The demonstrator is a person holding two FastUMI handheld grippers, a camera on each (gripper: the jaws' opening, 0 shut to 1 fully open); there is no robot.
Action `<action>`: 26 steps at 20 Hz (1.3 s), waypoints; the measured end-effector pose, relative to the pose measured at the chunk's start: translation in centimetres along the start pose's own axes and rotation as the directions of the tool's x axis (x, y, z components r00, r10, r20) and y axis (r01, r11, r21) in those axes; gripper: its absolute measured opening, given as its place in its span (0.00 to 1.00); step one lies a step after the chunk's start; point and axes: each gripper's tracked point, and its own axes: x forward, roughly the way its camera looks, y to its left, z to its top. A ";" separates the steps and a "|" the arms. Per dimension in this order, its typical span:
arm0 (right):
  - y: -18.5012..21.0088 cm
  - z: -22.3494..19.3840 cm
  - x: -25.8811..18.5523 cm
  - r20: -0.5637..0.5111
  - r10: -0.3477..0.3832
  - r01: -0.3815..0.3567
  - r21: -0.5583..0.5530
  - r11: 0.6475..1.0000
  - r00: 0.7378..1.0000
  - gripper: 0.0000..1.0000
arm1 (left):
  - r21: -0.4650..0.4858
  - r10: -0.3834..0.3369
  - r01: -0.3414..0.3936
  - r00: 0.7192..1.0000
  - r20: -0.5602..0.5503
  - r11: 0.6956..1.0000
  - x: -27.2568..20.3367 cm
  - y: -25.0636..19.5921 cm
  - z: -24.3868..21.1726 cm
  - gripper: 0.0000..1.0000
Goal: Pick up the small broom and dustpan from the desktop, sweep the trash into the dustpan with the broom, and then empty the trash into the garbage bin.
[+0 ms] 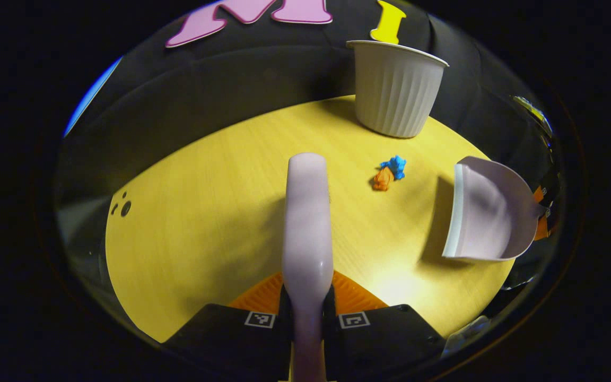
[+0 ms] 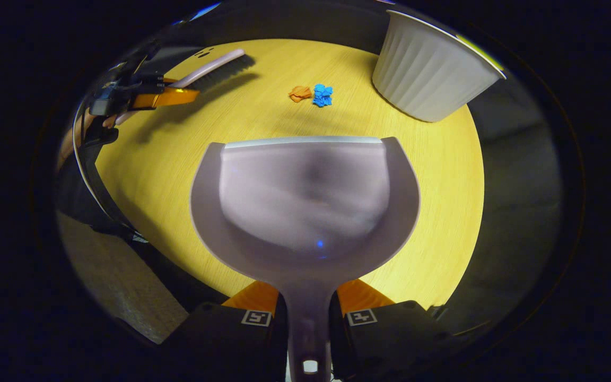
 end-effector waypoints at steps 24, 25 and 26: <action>-3.6 0.8 3.0 -0.011 0.041 -0.042 -0.076 0.996 0.999 0.36 | 0.037 -0.499 0.519 0.837 -0.224 0.854 5.1 -19.2 3.7 0.29; -3.6 0.7 3.0 -0.009 0.039 -0.040 -0.070 0.997 0.999 0.36 | 0.012 -0.524 0.540 0.822 -0.224 0.842 4.5 -20.1 3.6 0.29; -3.6 0.7 3.1 -0.002 0.038 -0.038 -0.063 0.997 0.999 0.37 | -0.002 -0.537 0.551 0.814 -0.223 0.835 3.9 -20.6 3.7 0.29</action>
